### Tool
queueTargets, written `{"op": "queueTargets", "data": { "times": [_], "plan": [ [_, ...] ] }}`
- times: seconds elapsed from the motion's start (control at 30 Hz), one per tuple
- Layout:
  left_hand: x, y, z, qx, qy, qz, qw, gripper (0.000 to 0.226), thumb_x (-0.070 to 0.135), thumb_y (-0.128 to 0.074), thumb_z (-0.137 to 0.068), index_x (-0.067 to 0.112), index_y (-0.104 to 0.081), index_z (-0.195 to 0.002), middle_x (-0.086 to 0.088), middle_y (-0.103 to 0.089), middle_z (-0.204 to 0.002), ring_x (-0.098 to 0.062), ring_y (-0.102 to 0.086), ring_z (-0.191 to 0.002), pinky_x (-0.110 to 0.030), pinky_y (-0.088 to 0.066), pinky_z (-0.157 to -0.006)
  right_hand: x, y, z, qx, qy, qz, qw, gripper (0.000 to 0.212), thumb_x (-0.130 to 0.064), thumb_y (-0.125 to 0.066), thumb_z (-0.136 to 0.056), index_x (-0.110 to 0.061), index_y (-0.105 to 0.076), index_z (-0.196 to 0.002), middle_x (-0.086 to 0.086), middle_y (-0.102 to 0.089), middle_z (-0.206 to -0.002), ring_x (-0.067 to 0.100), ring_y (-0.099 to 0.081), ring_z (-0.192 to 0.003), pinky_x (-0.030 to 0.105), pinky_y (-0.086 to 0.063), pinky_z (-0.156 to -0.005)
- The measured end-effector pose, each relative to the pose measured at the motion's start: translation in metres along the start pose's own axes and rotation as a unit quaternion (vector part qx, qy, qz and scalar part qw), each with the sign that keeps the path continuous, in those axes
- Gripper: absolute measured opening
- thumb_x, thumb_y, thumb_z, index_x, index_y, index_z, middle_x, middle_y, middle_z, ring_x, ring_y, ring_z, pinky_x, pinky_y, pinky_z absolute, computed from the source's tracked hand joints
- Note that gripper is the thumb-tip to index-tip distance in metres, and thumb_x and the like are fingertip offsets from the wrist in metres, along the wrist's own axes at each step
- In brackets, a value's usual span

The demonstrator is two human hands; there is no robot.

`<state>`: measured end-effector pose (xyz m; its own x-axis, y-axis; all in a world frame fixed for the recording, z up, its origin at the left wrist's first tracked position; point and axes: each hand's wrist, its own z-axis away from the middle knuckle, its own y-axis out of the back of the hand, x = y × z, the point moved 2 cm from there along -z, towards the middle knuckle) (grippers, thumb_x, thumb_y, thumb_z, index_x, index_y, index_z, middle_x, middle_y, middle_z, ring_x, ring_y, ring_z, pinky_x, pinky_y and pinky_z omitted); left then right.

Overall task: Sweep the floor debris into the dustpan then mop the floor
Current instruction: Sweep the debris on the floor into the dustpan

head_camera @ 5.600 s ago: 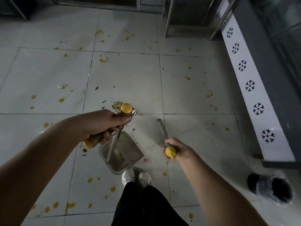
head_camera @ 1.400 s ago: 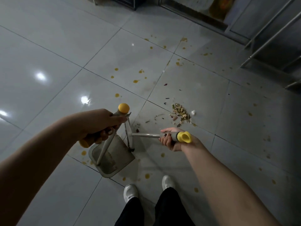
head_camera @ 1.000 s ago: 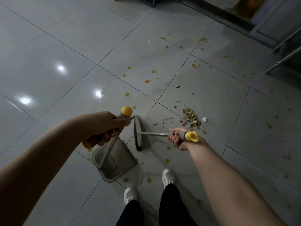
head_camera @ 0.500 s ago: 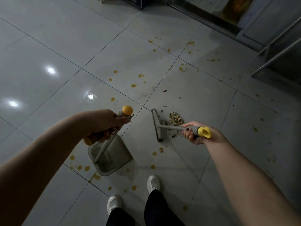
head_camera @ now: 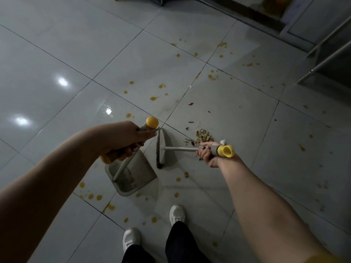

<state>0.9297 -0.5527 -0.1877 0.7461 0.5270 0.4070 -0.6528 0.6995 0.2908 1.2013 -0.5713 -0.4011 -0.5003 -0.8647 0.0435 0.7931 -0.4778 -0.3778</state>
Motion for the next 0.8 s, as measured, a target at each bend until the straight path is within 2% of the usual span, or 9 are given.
{"op": "queueTargets", "data": {
  "times": [0.23,0.4,0.57,0.8],
  "plan": [
    [0.029,-0.011,-0.009,-0.002,-0.012,-0.005,1.000,0.042,0.048,-0.055,-0.086,0.007,-0.053,-0.076,0.005,-0.043,-0.039,-0.007,-0.038,-0.033,-0.018,-0.036,-0.034,-0.053,0.070,0.033,0.051,0.053,-0.023,0.997,0.020,-0.022,-0.051,-0.092,-0.004,-0.046,-0.088,0.005,-0.049,-0.045,0.009,-0.046,-0.028,0.015,-0.037,-0.025],
    [0.051,-0.015,-0.013,0.000,-0.012,-0.003,1.000,0.041,0.046,-0.056,-0.086,0.008,-0.053,-0.074,0.004,-0.043,-0.039,-0.008,-0.038,-0.033,-0.018,-0.035,-0.034,-0.072,0.088,0.058,0.050,0.064,-0.028,0.996,0.017,-0.020,-0.056,-0.088,-0.007,-0.045,-0.090,0.005,-0.051,-0.048,0.009,-0.048,-0.030,0.015,-0.040,-0.028],
    [0.068,-0.013,-0.015,-0.005,-0.028,-0.020,0.999,0.041,0.046,-0.054,-0.087,0.008,-0.052,-0.071,0.006,-0.044,-0.038,-0.006,-0.038,-0.032,-0.017,-0.035,-0.034,-0.074,0.077,0.082,0.047,0.050,0.040,0.997,0.026,-0.027,-0.050,-0.093,-0.004,-0.047,-0.083,0.001,-0.048,-0.042,0.006,-0.045,-0.026,0.014,-0.035,-0.024],
    [0.103,0.017,-0.023,-0.009,-0.059,-0.035,0.998,0.042,0.048,-0.054,-0.088,0.009,-0.049,-0.070,0.006,-0.041,-0.038,-0.006,-0.036,-0.032,-0.018,-0.035,-0.034,-0.083,0.023,0.079,-0.009,0.077,-0.023,0.997,0.029,-0.029,-0.047,-0.096,-0.002,-0.047,-0.083,0.001,-0.046,-0.041,0.006,-0.043,-0.024,0.014,-0.033,-0.023]
  ]
}}
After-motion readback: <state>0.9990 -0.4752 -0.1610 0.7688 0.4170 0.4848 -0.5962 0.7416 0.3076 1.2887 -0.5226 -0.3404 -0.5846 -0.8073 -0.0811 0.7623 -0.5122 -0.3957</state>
